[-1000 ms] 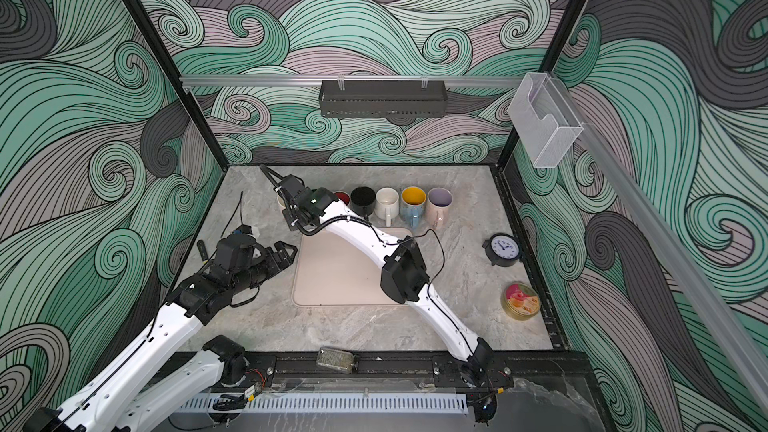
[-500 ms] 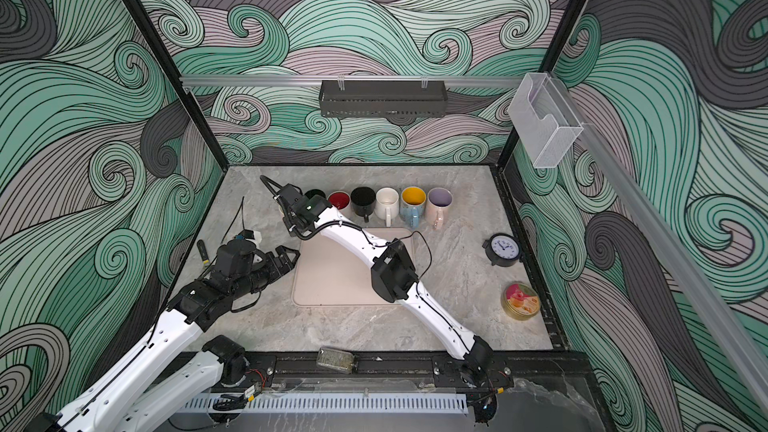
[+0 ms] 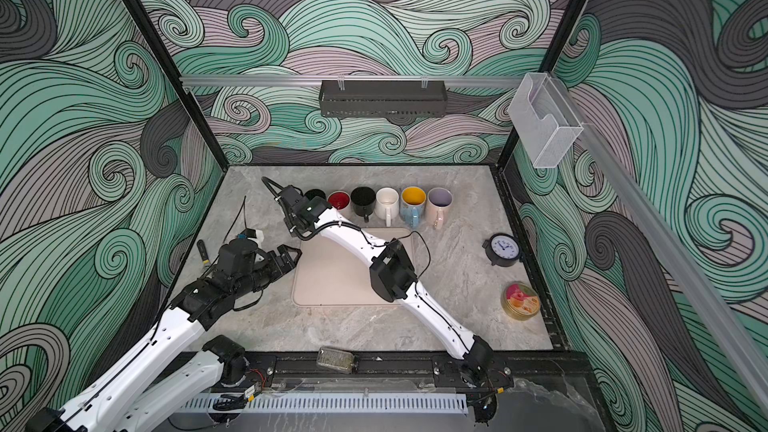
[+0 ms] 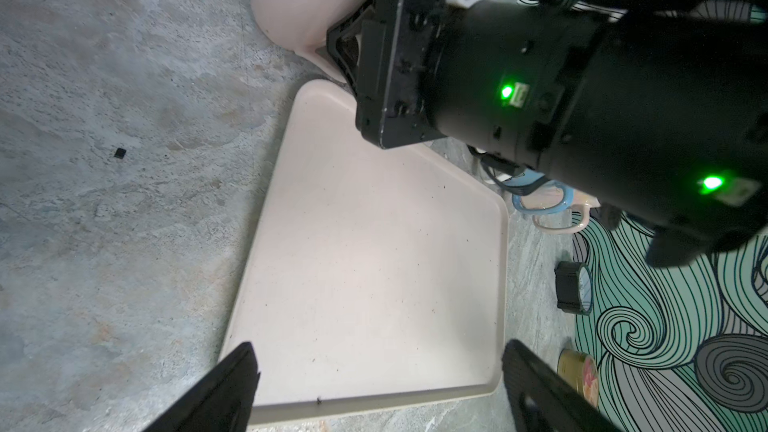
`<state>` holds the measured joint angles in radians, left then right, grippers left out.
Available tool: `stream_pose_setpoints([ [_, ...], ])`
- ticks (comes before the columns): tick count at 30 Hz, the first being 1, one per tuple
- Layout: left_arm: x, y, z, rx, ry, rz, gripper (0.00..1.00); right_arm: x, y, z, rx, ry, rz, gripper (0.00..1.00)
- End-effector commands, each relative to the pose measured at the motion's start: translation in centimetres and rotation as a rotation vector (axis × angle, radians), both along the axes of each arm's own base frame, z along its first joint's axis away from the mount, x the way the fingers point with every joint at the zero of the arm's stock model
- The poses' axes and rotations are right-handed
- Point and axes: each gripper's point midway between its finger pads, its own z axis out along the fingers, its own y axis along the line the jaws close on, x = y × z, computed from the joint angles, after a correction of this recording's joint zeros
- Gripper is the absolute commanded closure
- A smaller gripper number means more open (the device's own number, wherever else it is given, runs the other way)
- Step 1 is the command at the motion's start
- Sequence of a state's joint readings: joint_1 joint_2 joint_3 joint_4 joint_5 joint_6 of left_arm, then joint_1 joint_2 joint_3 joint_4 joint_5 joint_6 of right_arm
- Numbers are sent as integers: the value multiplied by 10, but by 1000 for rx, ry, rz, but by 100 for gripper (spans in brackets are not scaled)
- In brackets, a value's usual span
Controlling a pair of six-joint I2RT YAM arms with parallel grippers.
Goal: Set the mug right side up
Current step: 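Lower the pink mug upright at the row's near end with the right gripper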
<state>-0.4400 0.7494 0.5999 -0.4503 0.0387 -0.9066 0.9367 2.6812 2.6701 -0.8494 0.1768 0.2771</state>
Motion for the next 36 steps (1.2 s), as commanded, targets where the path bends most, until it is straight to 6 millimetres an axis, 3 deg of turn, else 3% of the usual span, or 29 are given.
stream_pose_setpoints([
  [1,0,-5,1,-4,-5,-27,7,19,3,24,70,-64,-43,100],
  [14,4,-5,-5,7,3,-19,7,19,3,9,50,-51,-47,100],
  [24,6,-6,-8,11,9,-20,7,17,4,3,38,-49,-42,85],
  [36,7,-6,-7,12,-1,-25,7,15,3,-3,26,-41,-39,76],
])
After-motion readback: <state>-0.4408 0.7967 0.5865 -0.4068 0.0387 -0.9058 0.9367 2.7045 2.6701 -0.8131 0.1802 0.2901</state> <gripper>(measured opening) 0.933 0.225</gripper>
